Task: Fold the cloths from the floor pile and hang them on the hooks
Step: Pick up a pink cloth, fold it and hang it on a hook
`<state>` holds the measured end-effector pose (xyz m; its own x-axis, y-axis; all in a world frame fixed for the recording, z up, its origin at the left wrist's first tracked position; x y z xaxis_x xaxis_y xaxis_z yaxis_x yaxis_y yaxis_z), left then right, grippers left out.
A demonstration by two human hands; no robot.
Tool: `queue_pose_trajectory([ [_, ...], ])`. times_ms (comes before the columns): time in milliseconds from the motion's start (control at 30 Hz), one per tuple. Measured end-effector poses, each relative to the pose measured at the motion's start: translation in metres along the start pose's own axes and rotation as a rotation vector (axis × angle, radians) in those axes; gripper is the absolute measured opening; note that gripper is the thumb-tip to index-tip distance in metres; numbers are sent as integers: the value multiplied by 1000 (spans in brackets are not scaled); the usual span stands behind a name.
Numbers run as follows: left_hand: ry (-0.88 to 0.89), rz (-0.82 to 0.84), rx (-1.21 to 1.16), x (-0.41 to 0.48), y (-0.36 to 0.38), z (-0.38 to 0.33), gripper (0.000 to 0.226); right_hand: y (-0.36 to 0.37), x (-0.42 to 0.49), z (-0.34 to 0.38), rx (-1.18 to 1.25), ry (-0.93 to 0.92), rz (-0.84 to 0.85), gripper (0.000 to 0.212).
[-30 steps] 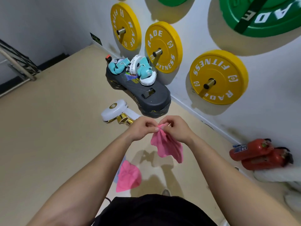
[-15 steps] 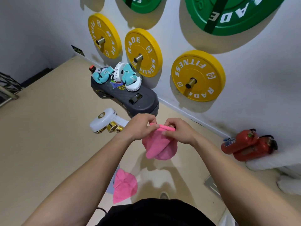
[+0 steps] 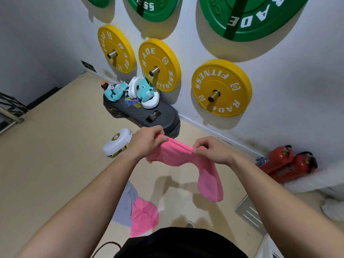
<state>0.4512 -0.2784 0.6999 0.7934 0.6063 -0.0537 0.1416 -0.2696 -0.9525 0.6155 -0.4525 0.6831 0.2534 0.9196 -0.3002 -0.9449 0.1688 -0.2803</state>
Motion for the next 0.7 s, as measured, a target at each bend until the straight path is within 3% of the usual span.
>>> queue_pose_trajectory([
  [133,-81,-59,29,0,-8,2,27,-7,-3,-17,-124,29,-63,13],
  [333,-139,-72,72,-2,-14,17,27,-17,-18,-33,-51,61,-7,12],
  [500,-221,-99,137,-8,-16,22,24,-13,-22,-25,80,82,13,27],
  [600,-170,-48,32,-12,-5,3,18,-7,-18,-21,46,31,7,26],
  [700,-41,110,-215,-19,17,-30,17,0,-14,-17,-28,-57,-22,11],
])
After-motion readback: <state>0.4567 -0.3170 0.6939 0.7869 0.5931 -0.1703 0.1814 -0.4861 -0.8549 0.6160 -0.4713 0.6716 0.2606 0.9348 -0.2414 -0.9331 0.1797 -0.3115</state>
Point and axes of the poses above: each hand's wrist, its own x-axis towards the middle knuckle, its own y-axis out of the palm, z = x × y, the point moved 5 cm from there along x, towards the middle knuckle, and after that the axes turned 11 degrees about x, right-handed, at the moved point
